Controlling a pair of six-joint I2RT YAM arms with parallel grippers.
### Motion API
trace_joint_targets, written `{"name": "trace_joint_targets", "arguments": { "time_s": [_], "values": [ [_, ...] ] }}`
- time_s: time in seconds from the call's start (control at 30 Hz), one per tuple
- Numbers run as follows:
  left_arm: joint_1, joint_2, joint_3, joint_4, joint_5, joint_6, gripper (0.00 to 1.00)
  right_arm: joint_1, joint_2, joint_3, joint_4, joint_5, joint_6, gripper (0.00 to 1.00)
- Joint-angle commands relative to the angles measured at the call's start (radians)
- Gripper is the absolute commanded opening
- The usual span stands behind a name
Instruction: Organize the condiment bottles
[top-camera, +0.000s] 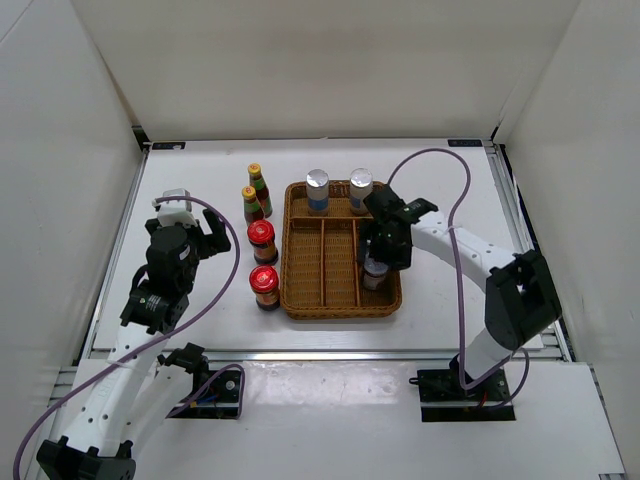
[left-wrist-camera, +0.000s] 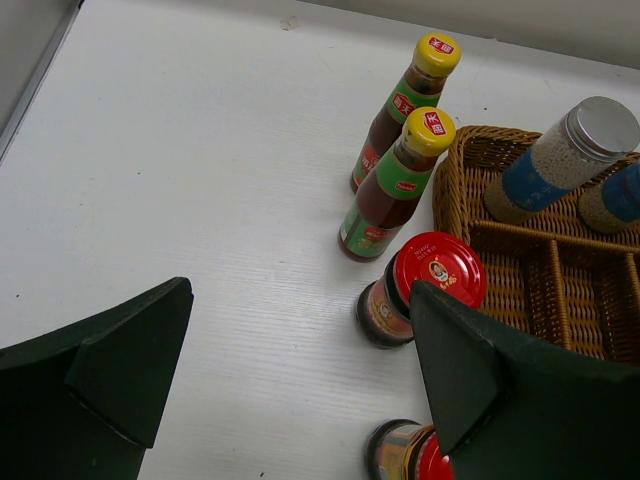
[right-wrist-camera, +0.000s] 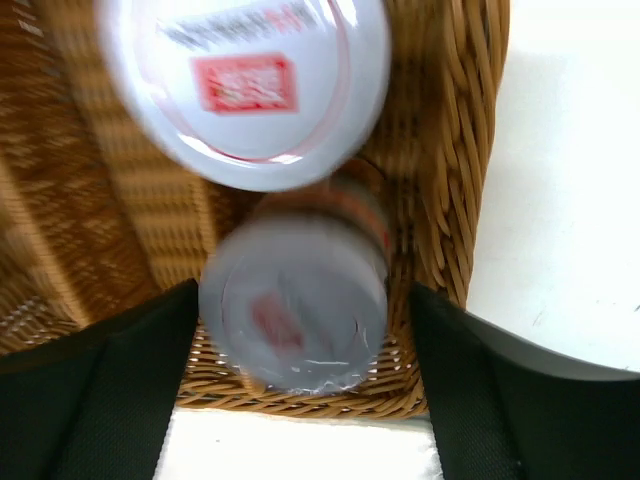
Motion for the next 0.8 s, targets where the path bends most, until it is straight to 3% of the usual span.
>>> {"name": "trace_joint_targets", "arguments": {
  "time_s": [0.0,0.1,0.3,0.53,0.77],
  "values": [
    [-0.006,0.004,0.016,-0.001,0.006,-0.017,1.00,0.000,-0.055,0.090,-0.019,0.024,-0.023,0.90],
    [-0.006,0.027,0.007,0.022,0.043,-0.017,1.00,0.000,-0.093,0.138,-0.079,0.082,-0.046,1.00],
    [-0.006,0.050,-0.031,0.084,0.124,-0.037,1.00,0.000,-0.225,0.193,-0.162,0.142,-0.106,1.00],
    [-0.027,0.090,-0.053,0.156,0.288,-0.057,1.00,0.000,-0.462,0.089,-0.153,0.202,-0.206,1.00],
    [-0.064,0.280,0.012,0.157,0.408,-0.057,1.00,-0.009,-0.553,-0.043,-0.205,0.278,-0.218,1.00]
  ]
}}
